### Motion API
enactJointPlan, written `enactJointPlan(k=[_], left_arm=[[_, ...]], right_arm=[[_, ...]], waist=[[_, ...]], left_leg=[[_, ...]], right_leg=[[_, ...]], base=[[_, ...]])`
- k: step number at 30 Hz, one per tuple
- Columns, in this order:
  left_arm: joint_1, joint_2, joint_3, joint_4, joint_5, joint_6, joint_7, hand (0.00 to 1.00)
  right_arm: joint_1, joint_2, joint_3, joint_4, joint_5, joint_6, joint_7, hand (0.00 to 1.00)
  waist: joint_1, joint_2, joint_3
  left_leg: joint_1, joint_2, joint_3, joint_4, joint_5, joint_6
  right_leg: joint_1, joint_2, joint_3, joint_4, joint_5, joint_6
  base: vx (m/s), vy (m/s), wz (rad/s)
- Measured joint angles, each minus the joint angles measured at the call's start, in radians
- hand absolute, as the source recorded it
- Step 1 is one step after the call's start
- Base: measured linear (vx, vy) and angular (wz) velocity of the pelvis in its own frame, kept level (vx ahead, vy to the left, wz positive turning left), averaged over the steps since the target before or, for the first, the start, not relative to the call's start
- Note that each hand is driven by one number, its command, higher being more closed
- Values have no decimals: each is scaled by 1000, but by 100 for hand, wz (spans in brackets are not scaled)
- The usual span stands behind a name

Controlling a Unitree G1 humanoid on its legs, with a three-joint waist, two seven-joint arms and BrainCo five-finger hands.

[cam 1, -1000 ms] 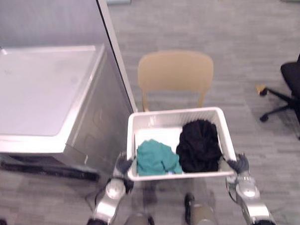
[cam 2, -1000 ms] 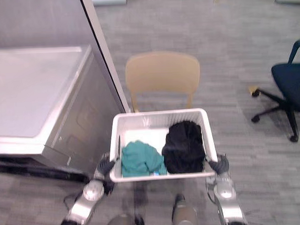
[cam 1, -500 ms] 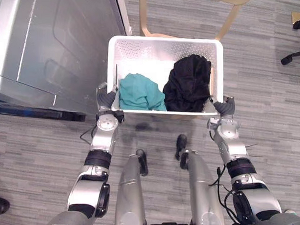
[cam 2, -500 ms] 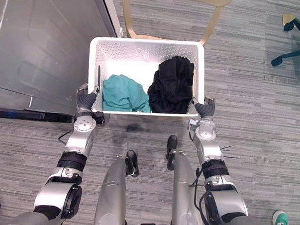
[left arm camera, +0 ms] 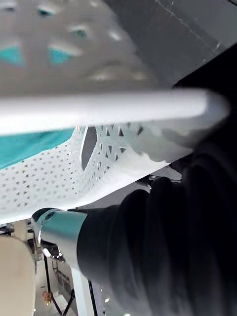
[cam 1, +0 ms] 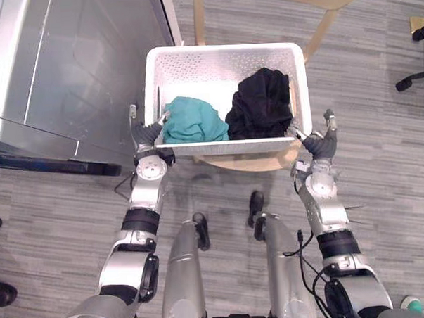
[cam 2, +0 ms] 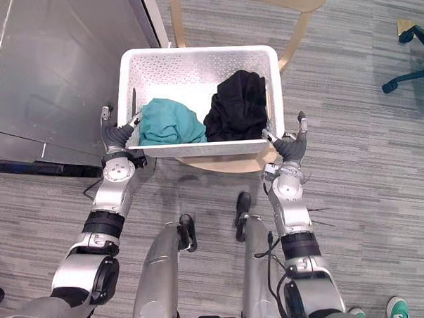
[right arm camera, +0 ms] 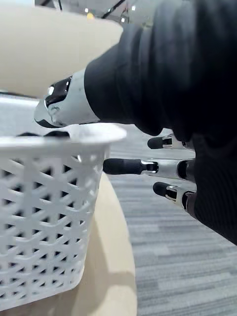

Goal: Pick up the laundry basket with both hands and put the clothes into the washing machine.

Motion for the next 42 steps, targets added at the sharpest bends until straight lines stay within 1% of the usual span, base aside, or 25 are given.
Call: enactJointPlan(k=[2,4,5,8,10,12,16,17,18,20,21,23,24,26,28,30,33,36,37,38,40,41,42], left_arm=[[32,-3,-2,-20,1,-1,4,0],[94,-3,0,-65,1,-2,5,0],[135,-3,12,-102,2,-5,6,0],[228,-3,61,-173,2,-21,4,0],[291,-3,84,-202,2,-26,-1,0],[351,-4,97,-232,2,-34,-14,0],[429,-25,97,-294,1,-51,-50,0],[468,-44,85,-304,0,-63,-57,0],[475,-48,81,-305,0,-65,-59,0],[560,-77,47,-309,-2,-77,-96,0],[582,-83,38,-309,-5,-81,-104,0],[663,-91,17,-294,-34,-91,-154,0],[682,-96,17,-256,-44,-92,-168,0],[713,-102,10,-136,-52,-89,-206,0],[732,-102,-1,-47,-52,-88,-227,0],[738,-102,0,106,-47,-83,-252,0],[739,-101,3,241,-40,-79,-253,0],[738,-101,4,320,-36,-70,-252,0],[738,-100,5,329,-35,-68,-252,0],[740,-101,12,350,-28,-67,-251,0],[742,-98,24,367,-17,-65,-251,0],[742,-97,26,371,-13,-65,-251,0],[742,-98,26,371,-7,-65,-251,0]], right_arm=[[20,8,-2,-50,-7,-15,0,0],[65,9,-26,-114,-32,-34,1,0],[96,9,-53,-141,-37,-37,0,0],[172,7,-124,-187,-37,-39,1,0],[225,7,-150,-209,-37,-39,5,0],[271,5,-153,-219,-37,-53,20,0],[342,7,-142,-252,-51,-57,62,0],[379,8,-128,-254,-70,-62,76,0],[387,8,-124,-254,-70,-62,81,0],[470,10,-94,-250,-72,-63,126,0],[491,11,-89,-246,-72,-64,138,0],[560,23,-78,-179,-72,-70,191,0],[579,33,-77,-130,-72,-70,204,0],[614,46,-72,-2,-72,-68,242,0],[624,52,-64,91,-72,-65,261,0],[625,56,-60,229,-74,-57,284,0],[606,55,-61,359,-75,-54,292,0],[587,51,-61,462,-72,-52,305,0],[584,51,-61,477,-69,-52,305,0],[576,51,-61,510,-66,-52,305,0],[563,51,-60,549,-65,-51,305,0],[558,51,-60,565,-63,-52,305,0],[553,49,-60,573,-57,-52,305,0]], waist=[[0,-1,0],[1,-9,5],[2,-14,8],[2,-18,10],[4,-18,10],[5,-18,10],[9,-18,10],[10,-18,10],[10,-18,10],[13,-19,9],[15,-21,7],[13,-39,-21],[15,-42,-35],[18,-42,-68],[20,-38,-103],[24,-30,-158],[29,-22,-204],[29,-8,-238],[28,-4,-241],[29,-1,-248],[28,0,-257],[28,-2,-260],[28,-3,-261]], left_leg=[[5,1,0,-3,0,0],[20,3,1,-8,0,0],[28,3,-1,-10,0,0],[44,4,-8,-12,0,1],[65,3,-7,-18,0,0],[91,-1,-6,-28,0,0],[117,-2,-3,-45,-1,1],[143,-2,0,-62,1,-1],[151,-2,0,-66,1,-1],[221,-7,0,-105,6,-10],[238,-9,0,-119,10,-15],[286,-24,-1,-186,29,-18],[308,-26,-2,-214,38,-23],[371,-37,-7,-285,63,-27],[405,-39,-17,-324,76,-41],[461,-43,-27,-388,97,-50],[524,-56,-41,-468,132,-55],[553,-71,-77,-523,156,-55],[558,-72,-86,-531,160,-53],[566,-74,-100,-551,170,-58],[568,-78,-132,-570,184,-58],[566,-84,-154,-589,203,-67],[563,-91,-172,-595,214,-67]], right_leg=[[3,2,0,0,0,0],[15,4,0,0,-2,-3],[25,3,-4,1,-6,-8],[46,2,-14,1,-12,-14],[64,0,-15,2,-18,-10],[86,-3,-15,4,-29,-13],[105,-5,-15,2,-39,-17],[125,-6,-18,-1,-40,-16],[132,-6,-19,-2,-41,-15],[192,-9,-26,-12,-56,-14],[206,-12,-29,-16,-60,-14],[240,-20,-41,-35,-71,-13],[259,-20,-48,-50,-71,-13],[311,-22,-60,-78,-78,-7],[343,-22,-72,-98,-81,-7],[397,-21,-95,-133,-85,-4],[455,-28,-117,-173,-89,1],[495,-39,-151,-197,-94,10],[505,-40,-159,-205,-94,10],[522,-41,-175,-218,-94,10],[541,-46,-206,-231,-94,11],[549,-53,-232,-240,-94,11],[551,-56,-246,-242,-94,11]], base=[[5,-16,0],[17,-35,2],[16,-25,6],[18,-24,10],[20,-16,7],[11,-23,6],[6,-44,3],[41,-38,5],[71,-48,6],[89,-48,11],[94,-49,18],[121,-68,19],[134,-65,17],[170,-54,19],[146,-37,16],[148,-19,23],[112,-3,25],[55,5,38],[27,5,38],[12,2,33],[17,-7,50],[20,-20,61],[13,-33,72]])
